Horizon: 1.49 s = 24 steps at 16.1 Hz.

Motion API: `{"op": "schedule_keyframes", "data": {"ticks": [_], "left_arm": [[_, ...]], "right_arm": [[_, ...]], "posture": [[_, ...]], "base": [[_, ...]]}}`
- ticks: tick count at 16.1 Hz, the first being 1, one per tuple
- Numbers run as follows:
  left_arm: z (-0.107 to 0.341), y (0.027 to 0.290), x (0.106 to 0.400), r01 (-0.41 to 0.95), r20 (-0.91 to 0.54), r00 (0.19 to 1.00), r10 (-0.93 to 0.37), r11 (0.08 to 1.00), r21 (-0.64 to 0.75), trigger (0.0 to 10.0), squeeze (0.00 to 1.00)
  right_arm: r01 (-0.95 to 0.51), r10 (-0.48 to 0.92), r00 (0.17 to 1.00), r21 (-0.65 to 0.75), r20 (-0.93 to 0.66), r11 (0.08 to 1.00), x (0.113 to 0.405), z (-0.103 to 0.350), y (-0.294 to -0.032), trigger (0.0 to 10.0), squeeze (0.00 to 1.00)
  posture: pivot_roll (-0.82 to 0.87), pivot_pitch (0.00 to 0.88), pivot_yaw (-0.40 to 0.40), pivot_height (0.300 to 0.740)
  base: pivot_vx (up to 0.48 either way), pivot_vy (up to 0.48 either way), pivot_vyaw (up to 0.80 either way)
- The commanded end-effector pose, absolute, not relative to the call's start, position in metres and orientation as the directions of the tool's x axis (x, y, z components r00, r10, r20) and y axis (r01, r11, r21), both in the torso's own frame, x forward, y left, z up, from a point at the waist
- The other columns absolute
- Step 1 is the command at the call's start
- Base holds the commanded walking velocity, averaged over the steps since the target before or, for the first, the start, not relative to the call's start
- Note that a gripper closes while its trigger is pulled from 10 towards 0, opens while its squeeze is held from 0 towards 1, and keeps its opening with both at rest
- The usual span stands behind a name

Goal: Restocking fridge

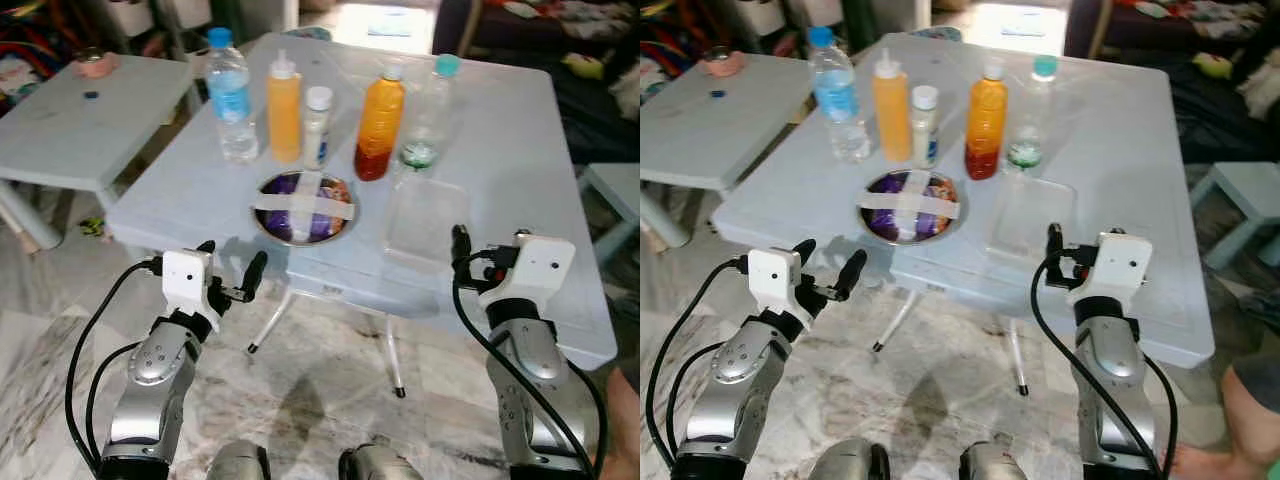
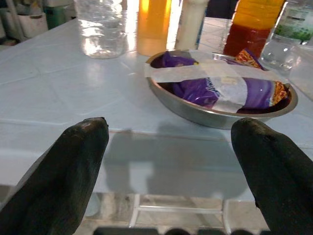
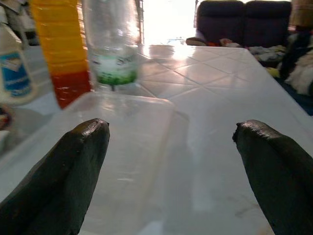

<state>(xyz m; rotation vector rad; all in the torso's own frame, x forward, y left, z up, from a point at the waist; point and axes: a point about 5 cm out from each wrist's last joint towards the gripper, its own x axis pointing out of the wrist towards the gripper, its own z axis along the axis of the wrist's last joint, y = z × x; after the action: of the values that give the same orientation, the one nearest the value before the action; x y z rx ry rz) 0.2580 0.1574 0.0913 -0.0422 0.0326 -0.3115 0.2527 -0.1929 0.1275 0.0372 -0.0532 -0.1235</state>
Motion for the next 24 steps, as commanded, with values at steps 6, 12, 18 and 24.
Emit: {"op": "schedule_keyframes", "data": {"ticks": [6,12,18,24], "left_arm": [[0.091,0.159,0.255,0.313,-0.037,0.948,-0.315,0.949,-0.038,10.0,0.00],[0.090,0.154,0.254,0.342,-0.049,0.938,-0.344,0.939,-0.039,10.0,0.00],[0.089,0.152,0.252,0.352,-0.056,0.934,-0.354,0.935,-0.036,10.0,0.00],[0.089,0.150,0.253,0.360,-0.057,0.931,-0.361,0.933,-0.031,10.0,0.00]], "right_arm": [[0.259,-0.258,0.966,0.074,-0.015,0.963,0.243,0.112,-0.218,10.0,0.00],[0.094,-0.099,0.995,0.215,0.010,0.972,0.259,0.114,-0.211,10.0,0.00],[0.031,-0.023,0.999,0.293,-0.033,0.956,0.253,0.101,-0.199,10.0,0.00],[-0.058,0.069,0.998,0.385,-0.015,0.921,0.256,0.101,-0.188,0.0,0.00]], "posture": [[-0.03,0.080,0.017,0.740],[-0.02,0.089,0.022,0.740],[-0.02,0.097,0.027,0.740],[-0.02,0.098,0.028,0.740]], "base": [[0.000,0.000,0.00],[0.000,0.000,0.00],[0.000,0.000,0.00],[0.000,0.000,0.00]]}}
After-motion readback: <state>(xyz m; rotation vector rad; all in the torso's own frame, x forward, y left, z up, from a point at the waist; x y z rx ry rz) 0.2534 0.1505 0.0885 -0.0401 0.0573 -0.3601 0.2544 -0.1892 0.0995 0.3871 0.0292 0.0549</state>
